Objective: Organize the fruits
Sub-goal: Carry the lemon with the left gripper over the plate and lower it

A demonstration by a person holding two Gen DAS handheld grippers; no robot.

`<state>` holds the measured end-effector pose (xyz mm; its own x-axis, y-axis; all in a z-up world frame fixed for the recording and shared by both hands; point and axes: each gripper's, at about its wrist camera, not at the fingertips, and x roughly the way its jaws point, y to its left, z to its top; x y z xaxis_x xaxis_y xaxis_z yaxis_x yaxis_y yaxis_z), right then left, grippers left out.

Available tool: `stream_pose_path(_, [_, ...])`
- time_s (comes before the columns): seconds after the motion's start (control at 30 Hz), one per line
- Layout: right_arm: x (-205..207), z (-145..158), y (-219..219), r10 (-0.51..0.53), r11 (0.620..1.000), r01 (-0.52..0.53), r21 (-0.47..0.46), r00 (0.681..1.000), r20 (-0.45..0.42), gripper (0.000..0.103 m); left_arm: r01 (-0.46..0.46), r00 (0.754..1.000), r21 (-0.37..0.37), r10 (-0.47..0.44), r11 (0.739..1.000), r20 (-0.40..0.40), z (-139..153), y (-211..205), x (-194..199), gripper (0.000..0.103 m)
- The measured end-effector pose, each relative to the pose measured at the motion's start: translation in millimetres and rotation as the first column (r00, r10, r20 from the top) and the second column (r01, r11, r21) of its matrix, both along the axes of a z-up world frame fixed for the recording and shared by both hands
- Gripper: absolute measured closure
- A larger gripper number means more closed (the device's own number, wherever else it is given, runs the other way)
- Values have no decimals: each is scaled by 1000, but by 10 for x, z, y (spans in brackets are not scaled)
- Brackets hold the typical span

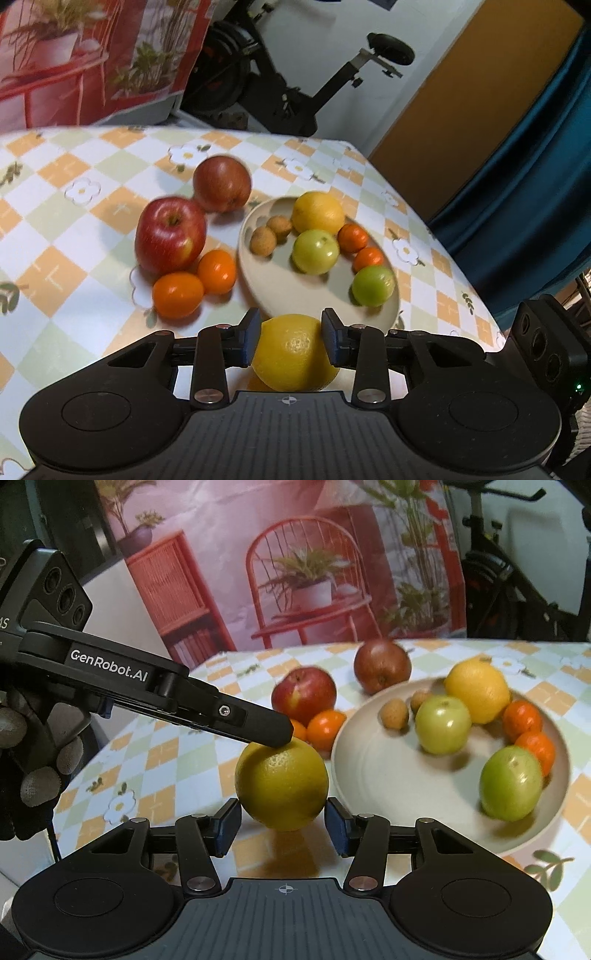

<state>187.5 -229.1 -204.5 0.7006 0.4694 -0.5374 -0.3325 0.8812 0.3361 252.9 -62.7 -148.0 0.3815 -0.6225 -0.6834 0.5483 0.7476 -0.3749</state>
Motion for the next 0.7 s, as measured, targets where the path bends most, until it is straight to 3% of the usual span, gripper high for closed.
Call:
stream_pose_path(0.4, [52,103,-324,-87,995,85,56,995,41,57,60,996,51,-62,997,58,193,-403,126,65])
stream_pose_path(0.7, [338,-66,-448,-135,988,135,73,991,-9,57,56,998,94,-57,994,3,63,-608,453,65])
